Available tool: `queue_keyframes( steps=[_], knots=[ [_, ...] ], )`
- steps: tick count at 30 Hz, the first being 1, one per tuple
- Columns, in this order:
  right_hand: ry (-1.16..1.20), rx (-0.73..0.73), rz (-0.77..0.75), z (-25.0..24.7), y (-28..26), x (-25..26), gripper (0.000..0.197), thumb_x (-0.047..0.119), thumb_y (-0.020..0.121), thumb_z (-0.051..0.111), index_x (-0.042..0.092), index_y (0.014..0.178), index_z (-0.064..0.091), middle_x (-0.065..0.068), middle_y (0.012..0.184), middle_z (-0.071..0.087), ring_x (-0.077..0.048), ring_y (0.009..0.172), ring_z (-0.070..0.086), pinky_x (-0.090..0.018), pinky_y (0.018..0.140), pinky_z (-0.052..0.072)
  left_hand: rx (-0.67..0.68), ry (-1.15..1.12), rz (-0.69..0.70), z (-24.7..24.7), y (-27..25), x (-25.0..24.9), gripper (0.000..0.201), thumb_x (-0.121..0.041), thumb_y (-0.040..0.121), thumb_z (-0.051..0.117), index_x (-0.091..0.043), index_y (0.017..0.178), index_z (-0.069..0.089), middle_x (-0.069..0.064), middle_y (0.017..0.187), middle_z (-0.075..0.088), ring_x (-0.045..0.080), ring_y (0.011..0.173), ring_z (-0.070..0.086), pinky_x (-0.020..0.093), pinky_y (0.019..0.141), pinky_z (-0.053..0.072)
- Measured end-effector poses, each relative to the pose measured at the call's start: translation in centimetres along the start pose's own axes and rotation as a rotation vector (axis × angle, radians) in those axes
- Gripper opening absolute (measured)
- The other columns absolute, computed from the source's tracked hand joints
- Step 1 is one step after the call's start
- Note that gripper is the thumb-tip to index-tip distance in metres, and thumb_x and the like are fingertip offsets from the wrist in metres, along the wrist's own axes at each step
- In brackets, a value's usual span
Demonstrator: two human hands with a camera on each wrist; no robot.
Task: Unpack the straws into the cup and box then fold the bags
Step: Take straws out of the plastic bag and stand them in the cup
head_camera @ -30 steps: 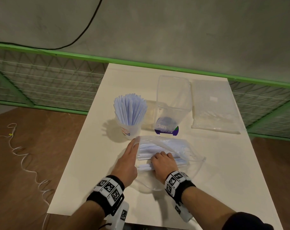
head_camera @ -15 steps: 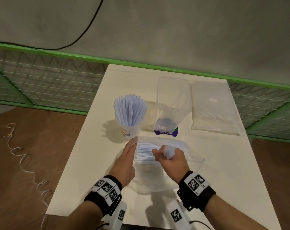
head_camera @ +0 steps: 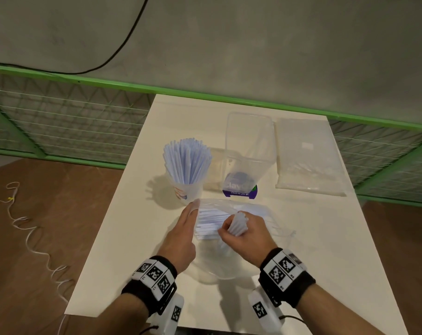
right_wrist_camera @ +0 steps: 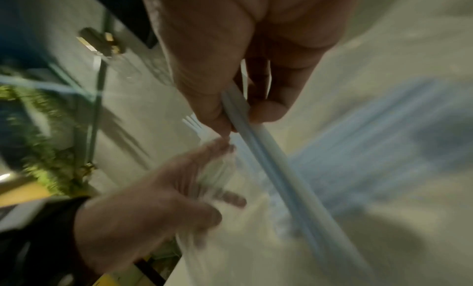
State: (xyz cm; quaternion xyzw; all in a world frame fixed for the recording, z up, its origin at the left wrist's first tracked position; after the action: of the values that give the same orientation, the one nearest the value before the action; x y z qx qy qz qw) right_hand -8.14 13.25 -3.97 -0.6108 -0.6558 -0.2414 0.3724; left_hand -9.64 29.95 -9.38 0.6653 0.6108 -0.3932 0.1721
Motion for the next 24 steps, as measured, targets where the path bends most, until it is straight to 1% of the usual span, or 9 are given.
queue_keyframes(
  steps=[2, 5, 7, 10, 13, 17, 21, 23, 24],
  knots=[
    [0.017, 0.011, -0.049, -1.4, 0.6, 2.3, 0.012, 0.017, 0.076, 0.075, 0.017, 0.066, 0.068, 0.006, 0.065, 0.067, -0.005, 0.062, 0.063, -0.024, 0.065, 0.052, 0.0, 0.0, -0.008, -0.1, 0.0, -0.1, 0.107, 0.021, 0.073, 0.042, -0.032, 0.159, 0.006, -0.021, 0.164, 0.001, 0.014, 0.143, 0.037, 0.025, 0.104, 0.043],
    [0.103, 0.006, -0.123, -4.8, 2.1, 7.6, 0.011, 0.011, 0.077, 0.078, 0.009, 0.071, 0.069, 0.003, 0.06, 0.066, -0.002, 0.049, 0.061, -0.019, 0.051, 0.049, 0.02, -0.008, -0.049, -0.2, -0.3, -0.1, 0.105, 0.021, 0.075, 0.039, -0.032, 0.159, 0.005, -0.025, 0.163, -0.001, 0.014, 0.136, 0.046, 0.017, 0.094, 0.042],
    [0.155, -0.048, -0.2, -7.7, 3.5, 11.8, 0.012, 0.011, 0.077, 0.079, 0.01, 0.072, 0.068, 0.0, 0.058, 0.065, -0.011, 0.044, 0.061, -0.021, 0.045, 0.048, 0.039, -0.019, -0.069, 0.0, -0.6, 0.1, 0.104, 0.019, 0.076, 0.037, -0.036, 0.158, 0.004, -0.03, 0.161, -0.003, 0.014, 0.131, 0.05, 0.016, 0.091, 0.041],
    [0.17, -0.145, -0.338, -10.6, 5.7, 17.3, 0.018, 0.014, 0.076, 0.08, 0.016, 0.069, 0.063, -0.001, 0.059, 0.065, -0.017, 0.045, 0.062, -0.024, 0.045, 0.051, 0.054, -0.037, -0.088, 0.2, -0.8, 0.6, 0.107, 0.017, 0.076, 0.037, -0.043, 0.157, 0.003, -0.034, 0.159, -0.005, 0.019, 0.125, 0.056, 0.027, 0.096, 0.05],
    [0.14, -0.164, -0.373, -10.2, 8.5, 19.7, 0.018, 0.016, 0.076, 0.08, 0.013, 0.071, 0.064, -0.006, 0.066, 0.068, -0.019, 0.054, 0.067, -0.03, 0.049, 0.057, 0.065, -0.041, -0.072, 0.2, -0.9, 0.5, 0.106, 0.019, 0.076, 0.037, -0.041, 0.157, 0.005, -0.034, 0.159, -0.005, 0.021, 0.125, 0.058, 0.033, 0.098, 0.052],
    [0.004, -0.098, -0.327, -6.3, 11.7, 18.8, 0.019, 0.028, 0.075, 0.08, 0.015, 0.074, 0.066, -0.003, 0.072, 0.07, -0.016, 0.061, 0.068, -0.031, 0.058, 0.059, 0.054, -0.033, -0.062, -0.4, -1.1, -0.1, 0.105, 0.02, 0.077, 0.038, -0.039, 0.158, 0.005, -0.03, 0.161, -0.003, 0.02, 0.126, 0.056, 0.031, 0.093, 0.052],
    [-0.123, -0.12, -0.389, -4.0, 12.8, 17.6, 0.038, 0.035, 0.077, 0.079, 0.018, 0.107, 0.063, 0.004, 0.096, 0.067, -0.011, 0.082, 0.06, -0.016, 0.069, 0.043, 0.049, -0.014, -0.055, -0.4, -1.4, -0.1, 0.103, 0.02, 0.078, 0.039, -0.035, 0.158, 0.004, -0.03, 0.161, -0.007, 0.018, 0.129, 0.053, 0.026, 0.092, 0.051],
    [-0.121, -0.187, -0.465, -4.0, 12.6, 17.7, 0.05, 0.03, 0.081, 0.074, 0.016, 0.124, 0.055, 0.001, 0.115, 0.063, -0.01, 0.096, 0.056, -0.015, 0.08, 0.042, 0.048, -0.014, -0.059, -0.4, -1.5, 0.0, 0.103, 0.02, 0.079, 0.039, -0.035, 0.159, 0.003, -0.03, 0.161, -0.008, 0.017, 0.133, 0.05, 0.025, 0.094, 0.05],
    [-0.155, -0.212, -0.51, -3.8, 12.5, 17.7, 0.054, 0.03, 0.085, 0.07, 0.014, 0.132, 0.051, -0.002, 0.127, 0.059, -0.012, 0.108, 0.054, -0.019, 0.09, 0.042, 0.046, -0.013, -0.057, -0.4, -1.6, 0.0, 0.103, 0.019, 0.079, 0.04, -0.035, 0.159, 0.003, -0.029, 0.161, -0.008, 0.016, 0.134, 0.049, 0.026, 0.097, 0.049]
  ],
)
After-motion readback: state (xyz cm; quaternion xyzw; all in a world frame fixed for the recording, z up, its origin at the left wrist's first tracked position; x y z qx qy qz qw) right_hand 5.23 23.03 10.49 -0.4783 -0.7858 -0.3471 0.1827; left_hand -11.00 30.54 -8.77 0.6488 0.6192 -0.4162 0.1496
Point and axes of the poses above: each hand's wrist, its own y-axis towards the middle knuckle, its own z-axis out of the palm, x = y × z, the point moved 8 cm from there along y, towards the middle knuckle
